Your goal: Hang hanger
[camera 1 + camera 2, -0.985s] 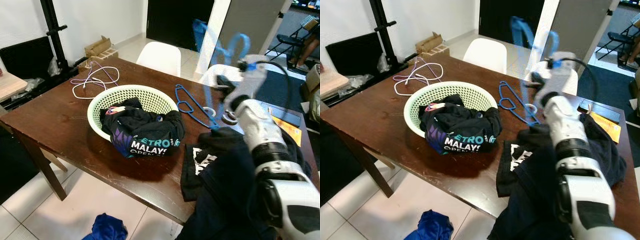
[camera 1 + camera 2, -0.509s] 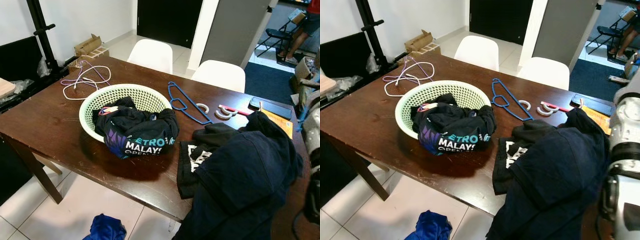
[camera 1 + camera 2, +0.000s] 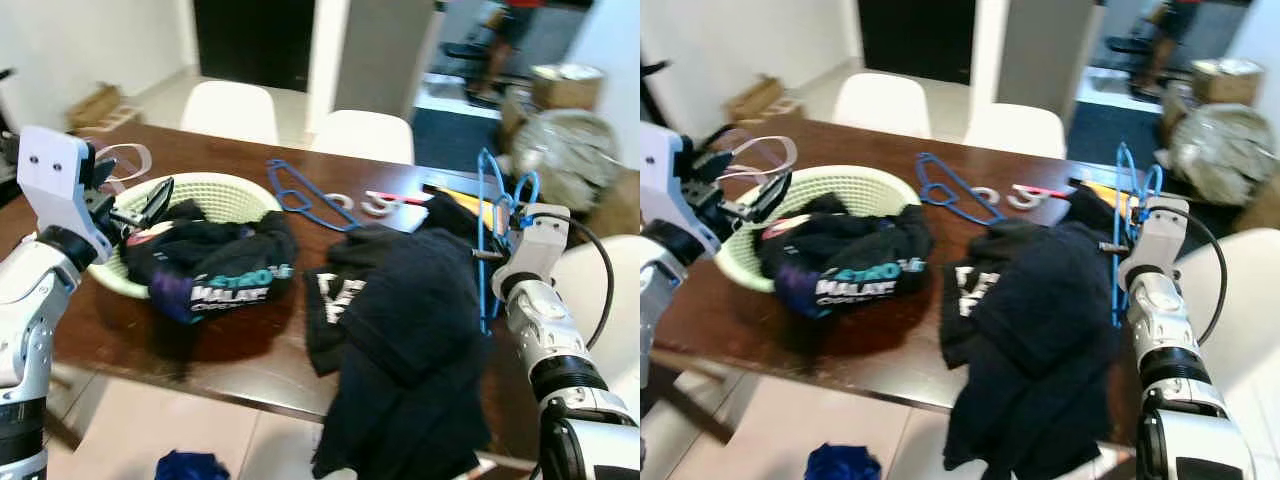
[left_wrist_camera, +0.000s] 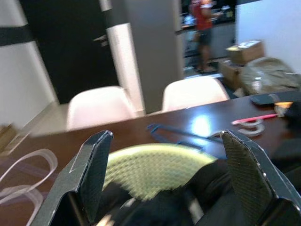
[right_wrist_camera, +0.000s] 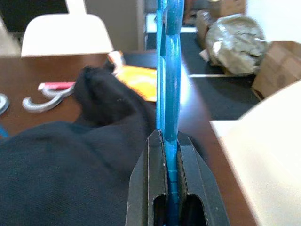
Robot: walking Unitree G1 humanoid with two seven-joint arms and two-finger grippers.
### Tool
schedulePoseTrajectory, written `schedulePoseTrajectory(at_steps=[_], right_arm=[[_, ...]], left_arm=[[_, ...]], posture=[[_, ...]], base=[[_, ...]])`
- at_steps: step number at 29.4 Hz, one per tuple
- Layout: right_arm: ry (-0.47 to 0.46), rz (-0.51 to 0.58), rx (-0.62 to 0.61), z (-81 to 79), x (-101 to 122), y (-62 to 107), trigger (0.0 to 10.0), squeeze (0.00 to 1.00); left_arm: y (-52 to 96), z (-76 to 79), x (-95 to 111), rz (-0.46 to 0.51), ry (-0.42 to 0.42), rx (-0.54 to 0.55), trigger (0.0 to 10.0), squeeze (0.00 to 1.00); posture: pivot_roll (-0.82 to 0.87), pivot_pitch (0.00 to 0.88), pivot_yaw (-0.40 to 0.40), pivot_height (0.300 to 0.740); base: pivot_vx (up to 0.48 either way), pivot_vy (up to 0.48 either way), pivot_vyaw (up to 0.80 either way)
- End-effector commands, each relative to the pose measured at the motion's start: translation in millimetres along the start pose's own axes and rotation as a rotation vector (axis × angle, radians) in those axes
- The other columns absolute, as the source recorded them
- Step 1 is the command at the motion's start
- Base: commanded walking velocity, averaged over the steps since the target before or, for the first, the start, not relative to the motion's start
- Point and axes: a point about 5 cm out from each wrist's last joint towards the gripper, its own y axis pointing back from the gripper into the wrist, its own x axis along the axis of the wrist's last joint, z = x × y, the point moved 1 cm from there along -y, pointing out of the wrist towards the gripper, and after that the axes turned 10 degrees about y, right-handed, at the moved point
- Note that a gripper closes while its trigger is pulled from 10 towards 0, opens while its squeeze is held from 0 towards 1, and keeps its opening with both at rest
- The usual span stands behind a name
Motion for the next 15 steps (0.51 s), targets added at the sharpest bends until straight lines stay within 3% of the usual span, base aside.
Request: schedulePoseTrajectory(at_steps=[1,7,10,12,13,14,15], right_arm=[[-0.005,0.0,0.073,-18.8,-6.4,4.8,10.0,0.0],[-0.027,0.046,0.13,-28.8,-4.7,14.6,10.0,0.0],[-0.083,0.078,0.217,-34.4,-4.4,30.3,10.0,0.0],[-0.083,0.078,0.217,-34.4,-4.4,30.3,10.0,0.0],[-0.105,0.087,0.244,-36.1,-3.4,35.6,10.0,0.0],[-0.105,0.087,0.244,-36.1,-3.4,35.6,10.0,0.0],[-0.111,0.093,0.264,-38.7,-1.6,38.4,10.0,0.0]], left_arm=[[0.3,-2.1,6.0,0.02,-0.057,0.031,10.0,0.0],[9.2,-10.4,7.5,0.021,-0.1,0.113,10.0,0.0],[29.5,-19.6,-15.2,-0.077,-0.103,0.214,10.0,0.0],[29.5,-19.6,-15.2,-0.077,-0.103,0.214,10.0,0.0],[40.3,-24.4,-39.8,-0.19,-0.065,0.272,10.0,0.0],[40.3,-24.4,-39.8,-0.19,-0.065,0.272,10.0,0.0],[47.8,-20.6,-68.4,-0.326,-0.009,0.254,10.0,0.0]], posture=[[0.1,0.014,-0.079,0.74],[0.1,0.019,-0.083,0.74],[0.1,0.03,-0.088,0.74],[0.1,0.03,-0.088,0.74],[0.1,0.033,-0.09,0.74],[0.1,0.033,-0.09,0.74],[0.09,0.033,-0.09,0.74]], base=[[0.0,0.0,0.0],[0.0,0.0,0.0],[0.0,0.0,0.0],[0.0,0.0,0.0],[0.0,0.0,0.0],[0.0,0.0,0.0],[0.0,0.0,0.0]])
